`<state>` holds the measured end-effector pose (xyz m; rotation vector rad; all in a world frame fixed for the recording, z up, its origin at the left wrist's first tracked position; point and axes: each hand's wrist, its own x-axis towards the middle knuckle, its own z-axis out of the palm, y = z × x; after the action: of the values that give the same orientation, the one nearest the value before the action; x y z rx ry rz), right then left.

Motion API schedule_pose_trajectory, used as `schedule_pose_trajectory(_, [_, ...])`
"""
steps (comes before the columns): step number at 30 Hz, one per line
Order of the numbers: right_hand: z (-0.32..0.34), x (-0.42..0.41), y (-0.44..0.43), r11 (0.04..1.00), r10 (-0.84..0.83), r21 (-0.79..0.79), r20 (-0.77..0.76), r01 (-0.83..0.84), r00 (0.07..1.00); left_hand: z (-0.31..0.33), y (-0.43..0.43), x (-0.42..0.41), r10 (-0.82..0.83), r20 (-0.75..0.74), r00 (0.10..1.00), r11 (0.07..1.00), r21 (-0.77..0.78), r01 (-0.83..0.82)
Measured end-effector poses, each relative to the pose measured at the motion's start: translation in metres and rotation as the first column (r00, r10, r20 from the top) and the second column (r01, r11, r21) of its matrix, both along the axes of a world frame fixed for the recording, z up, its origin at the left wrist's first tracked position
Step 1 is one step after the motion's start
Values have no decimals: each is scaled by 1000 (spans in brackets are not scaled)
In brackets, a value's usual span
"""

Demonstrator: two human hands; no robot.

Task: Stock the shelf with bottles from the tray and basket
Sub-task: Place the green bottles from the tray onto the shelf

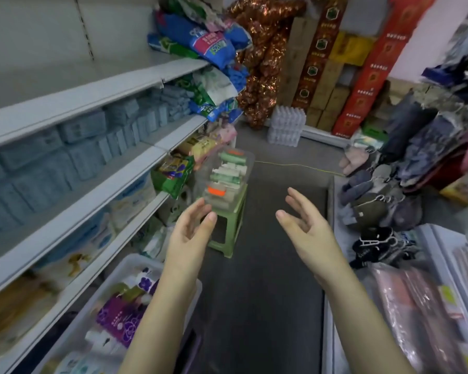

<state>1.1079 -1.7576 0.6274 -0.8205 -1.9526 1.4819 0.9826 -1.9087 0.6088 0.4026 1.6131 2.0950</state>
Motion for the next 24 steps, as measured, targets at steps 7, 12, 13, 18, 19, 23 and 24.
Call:
schedule_pose_trajectory(7, [-3, -78, 39, 1000, -2, -8, -35, 2, 999, 1, 37, -59, -16, -54, 998, 1000, -6, 16])
schedule_pose_trajectory(12, [-20, -117, 76, 999, 30, -43, 9, -29, 1000, -15, 70, -91, 16, -41, 999, 998, -58, -18])
schedule_pose_trajectory(13, [-24, -125, 91, 998, 32, -46, 15, -31, 999, -20, 84, -96, 27, -27, 999, 998, -64, -29])
schedule_pose_trajectory(18, [-35, -154, 167, 996, 60, -73, 11, -59, 998, -32, 157, -119, 77, 40, 996, 994, -79, -73])
schedule_pose_trajectory(19, [-37, -159, 187, 995, 68, -80, 15, -67, 998, -33, 178, -122, 90, 57, 994, 993, -88, -85])
schedule_pose_trajectory(23, [-39, -171, 276, 994, 57, -93, 4, -57, 998, -34, 264, -135, 65, 79, 995, 988, -144, -53])
schedule_pose_trajectory(24, [-41, -172, 298, 994, 55, -95, -1, -55, 998, -35, 284, -138, 49, 86, 995, 987, -156, -35])
